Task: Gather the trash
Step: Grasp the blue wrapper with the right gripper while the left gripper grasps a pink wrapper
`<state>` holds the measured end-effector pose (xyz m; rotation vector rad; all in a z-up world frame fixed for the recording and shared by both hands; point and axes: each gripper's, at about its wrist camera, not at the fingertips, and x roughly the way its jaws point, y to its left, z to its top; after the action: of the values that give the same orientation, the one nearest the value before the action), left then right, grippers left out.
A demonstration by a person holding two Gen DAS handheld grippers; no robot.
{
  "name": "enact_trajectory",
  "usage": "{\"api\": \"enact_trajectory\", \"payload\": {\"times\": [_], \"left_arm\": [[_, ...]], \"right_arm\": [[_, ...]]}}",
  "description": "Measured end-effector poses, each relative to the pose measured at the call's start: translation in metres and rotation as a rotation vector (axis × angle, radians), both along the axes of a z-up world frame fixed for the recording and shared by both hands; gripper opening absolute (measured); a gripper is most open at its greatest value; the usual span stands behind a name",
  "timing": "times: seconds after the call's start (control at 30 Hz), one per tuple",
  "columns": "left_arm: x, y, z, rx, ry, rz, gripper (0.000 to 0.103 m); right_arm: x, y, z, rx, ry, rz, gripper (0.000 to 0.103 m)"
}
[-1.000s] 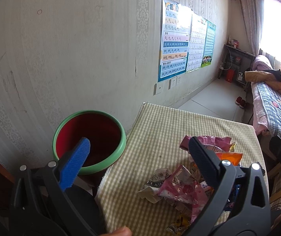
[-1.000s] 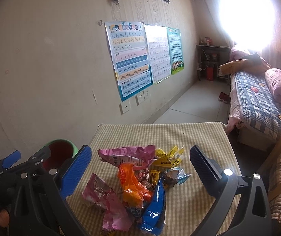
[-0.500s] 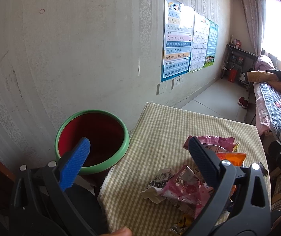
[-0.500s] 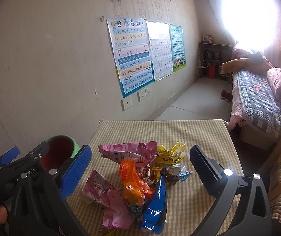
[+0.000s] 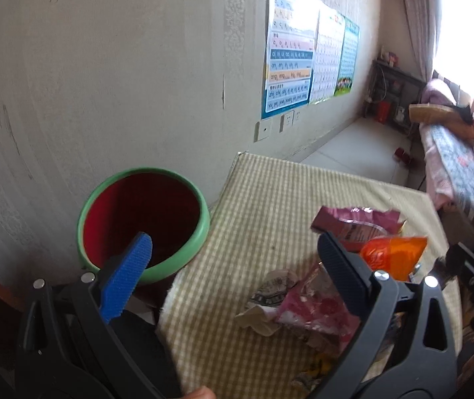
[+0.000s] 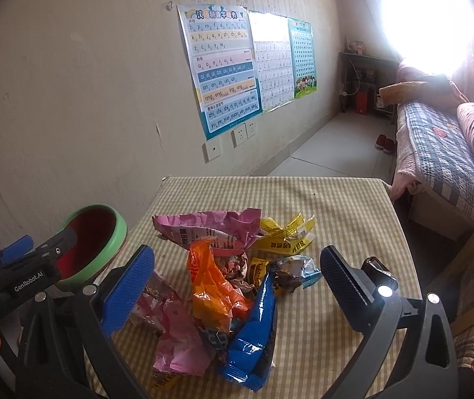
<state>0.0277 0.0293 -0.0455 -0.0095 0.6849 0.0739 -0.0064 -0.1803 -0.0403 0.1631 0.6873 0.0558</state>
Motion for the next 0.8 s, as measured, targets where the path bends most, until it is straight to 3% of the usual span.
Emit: {"api": "enact_trajectory", "payload": {"times": [0.13, 0.33, 0.47, 0.53, 0.7, 0.8], "left_arm": [[0.003, -0.001, -0.01, 0.017, 0.026, 0.02, 0.098], [0.017, -0.005, -0.046, 0.012, 0.168, -0.026, 0.097], [0.028, -0.013, -0.063, -0.018, 0.232, -0.097, 0.083], [0.033, -0.018, -0.069, -0.035, 0.259, -0.138, 0.08], [0.042, -0.031, -0.08, -0.043, 0.308, -0.207, 0.06], [0.043, -0.037, -0.084, -0.037, 0.331, -0.242, 0.052]], "right_arm": [[0.004, -0.002, -0.01, 0.011, 0.03, 0.012, 0.096], [0.009, -0.005, -0.031, 0.034, 0.099, 0.053, 0.096], [0.014, -0.007, -0.047, 0.062, 0.157, 0.077, 0.096], [0.016, -0.008, -0.054, 0.082, 0.182, 0.095, 0.09], [0.022, -0.009, -0.067, 0.151, 0.231, 0.143, 0.081], [0.025, -0.005, -0.072, 0.165, 0.248, 0.16, 0.08]]}}
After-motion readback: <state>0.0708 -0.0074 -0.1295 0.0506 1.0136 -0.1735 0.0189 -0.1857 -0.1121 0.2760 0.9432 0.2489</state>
